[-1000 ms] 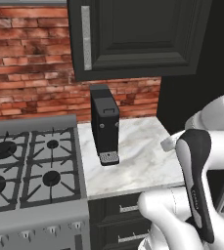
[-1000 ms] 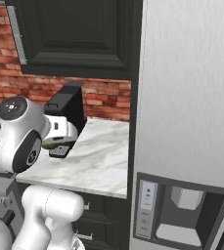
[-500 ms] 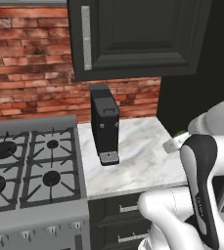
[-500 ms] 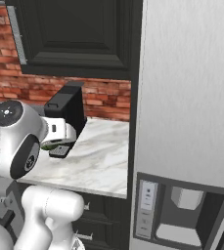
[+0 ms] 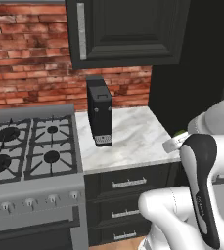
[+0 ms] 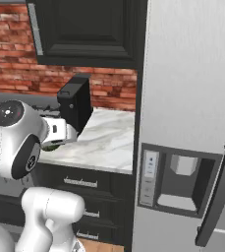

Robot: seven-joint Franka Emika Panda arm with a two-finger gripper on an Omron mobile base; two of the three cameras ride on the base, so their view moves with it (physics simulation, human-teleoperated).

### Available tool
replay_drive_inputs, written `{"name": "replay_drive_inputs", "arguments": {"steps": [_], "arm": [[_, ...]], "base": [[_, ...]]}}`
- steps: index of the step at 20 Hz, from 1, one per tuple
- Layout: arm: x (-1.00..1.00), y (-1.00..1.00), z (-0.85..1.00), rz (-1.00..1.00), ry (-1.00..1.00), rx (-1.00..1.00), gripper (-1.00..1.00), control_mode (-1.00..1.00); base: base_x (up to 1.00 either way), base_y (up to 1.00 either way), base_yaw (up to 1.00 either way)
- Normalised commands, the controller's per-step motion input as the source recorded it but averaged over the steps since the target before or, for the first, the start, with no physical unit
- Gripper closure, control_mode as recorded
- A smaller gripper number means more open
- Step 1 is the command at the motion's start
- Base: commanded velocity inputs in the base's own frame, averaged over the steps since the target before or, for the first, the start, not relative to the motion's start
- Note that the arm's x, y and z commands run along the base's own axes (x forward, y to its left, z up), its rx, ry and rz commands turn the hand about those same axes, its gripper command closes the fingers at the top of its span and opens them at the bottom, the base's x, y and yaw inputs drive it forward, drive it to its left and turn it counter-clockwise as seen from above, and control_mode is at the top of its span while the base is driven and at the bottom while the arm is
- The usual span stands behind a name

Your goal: Place the avocado in the correct fridge rack based on whether it is a fruit or vegetable. Finally, close the fridge door.

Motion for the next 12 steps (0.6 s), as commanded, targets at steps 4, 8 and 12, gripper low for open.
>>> {"name": "replay_drive_inputs", "arguments": {"steps": [4,8,12], "arm": [[0.00,0.00,0.00,0.00,0.00,0.00,1.00,1.00],[0.00,0.00,0.00,0.00,0.00,0.00,1.00,1.00],[0.00,0.00,0.00,0.00,0.00,0.00,1.00,1.00]], "base": [[-0.90,0.00,-0.03],[-0.74,-0.15,-0.14],[-0.37,-0.50,-0.26]]}}
